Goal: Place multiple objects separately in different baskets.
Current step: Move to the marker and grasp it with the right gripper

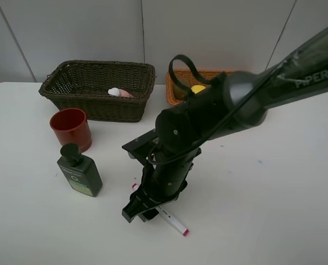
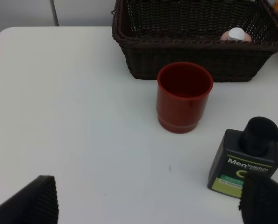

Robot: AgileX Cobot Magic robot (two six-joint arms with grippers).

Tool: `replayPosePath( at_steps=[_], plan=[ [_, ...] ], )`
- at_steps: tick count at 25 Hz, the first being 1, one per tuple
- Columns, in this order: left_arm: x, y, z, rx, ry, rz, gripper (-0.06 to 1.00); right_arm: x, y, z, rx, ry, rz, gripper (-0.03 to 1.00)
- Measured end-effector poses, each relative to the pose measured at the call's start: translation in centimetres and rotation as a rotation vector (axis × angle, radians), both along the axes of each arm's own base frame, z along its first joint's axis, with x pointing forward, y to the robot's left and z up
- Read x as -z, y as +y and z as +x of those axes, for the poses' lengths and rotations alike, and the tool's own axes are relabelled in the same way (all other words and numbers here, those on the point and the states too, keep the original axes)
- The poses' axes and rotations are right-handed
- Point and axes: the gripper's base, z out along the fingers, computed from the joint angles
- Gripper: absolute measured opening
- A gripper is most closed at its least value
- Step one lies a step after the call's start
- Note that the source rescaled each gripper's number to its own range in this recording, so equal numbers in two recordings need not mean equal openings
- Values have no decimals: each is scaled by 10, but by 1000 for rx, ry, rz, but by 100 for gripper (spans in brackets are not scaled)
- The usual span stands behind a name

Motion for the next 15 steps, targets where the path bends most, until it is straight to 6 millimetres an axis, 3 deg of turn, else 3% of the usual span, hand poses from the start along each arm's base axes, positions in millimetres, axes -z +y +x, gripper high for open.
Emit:
replayPosePath(
  at_steps=[15],
  plan=[
    [0,0,0,0,0,0,100,0,1,1,1,-7,7,58]
  ],
)
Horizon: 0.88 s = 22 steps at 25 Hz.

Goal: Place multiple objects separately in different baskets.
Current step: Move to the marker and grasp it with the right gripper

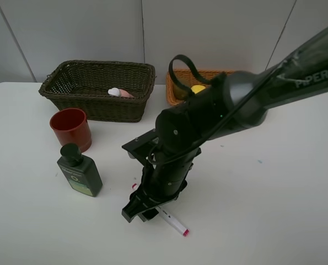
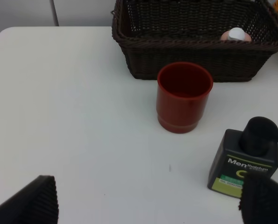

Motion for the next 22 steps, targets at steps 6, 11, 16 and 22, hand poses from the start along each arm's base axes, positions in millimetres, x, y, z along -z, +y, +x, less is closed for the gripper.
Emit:
replayPosePath(
  at_steps=[6,11,16,22],
  plan=[
    [0,0,0,0,0,0,100,-2,7,6,9,-69,75,58],
    [0,0,0,0,0,0,100,-6,16,15,21,-166,181,58],
    [0,0,0,0,0,0,100,-13,25,25,35,-282,308,58],
    [0,0,0,0,0,0,100,-24,35,35,52,-413,451,58]
  ],
)
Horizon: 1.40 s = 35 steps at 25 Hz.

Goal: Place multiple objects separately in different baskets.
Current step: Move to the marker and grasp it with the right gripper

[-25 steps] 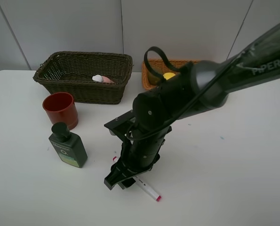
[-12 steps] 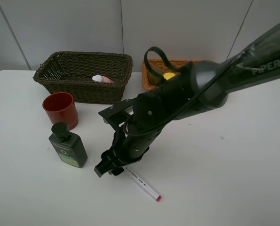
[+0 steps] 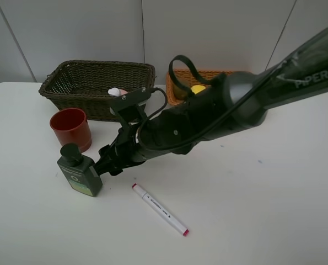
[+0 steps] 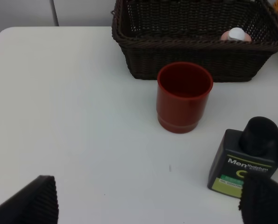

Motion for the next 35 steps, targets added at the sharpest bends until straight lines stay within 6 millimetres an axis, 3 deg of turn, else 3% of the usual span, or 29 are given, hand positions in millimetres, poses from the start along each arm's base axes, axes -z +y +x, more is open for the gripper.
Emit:
replayPosePath(
  at_steps=[13,35],
  plan=[
    [0,0,0,0,0,0,100,-17,10,11,24,-172,189,58],
    [0,0,0,0,0,0,100,-18,10,12,26,-184,202,58]
  ],
)
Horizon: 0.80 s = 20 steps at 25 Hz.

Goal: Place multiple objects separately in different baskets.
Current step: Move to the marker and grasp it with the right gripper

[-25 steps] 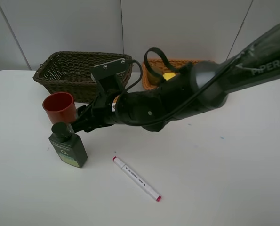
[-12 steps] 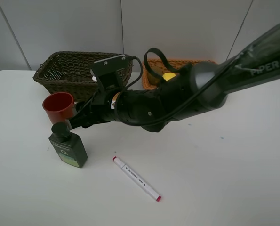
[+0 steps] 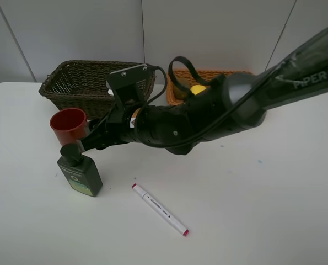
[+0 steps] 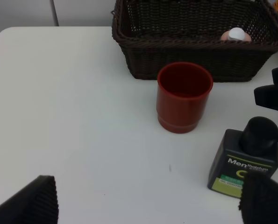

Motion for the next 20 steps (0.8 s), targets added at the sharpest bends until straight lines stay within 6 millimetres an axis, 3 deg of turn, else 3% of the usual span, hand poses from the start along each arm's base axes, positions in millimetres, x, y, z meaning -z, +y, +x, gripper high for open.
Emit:
replayPosePath(
  at_steps=[20],
  plan=[
    [0,0,0,0,0,0,100,0,0,0,0,0,0,58]
  ],
)
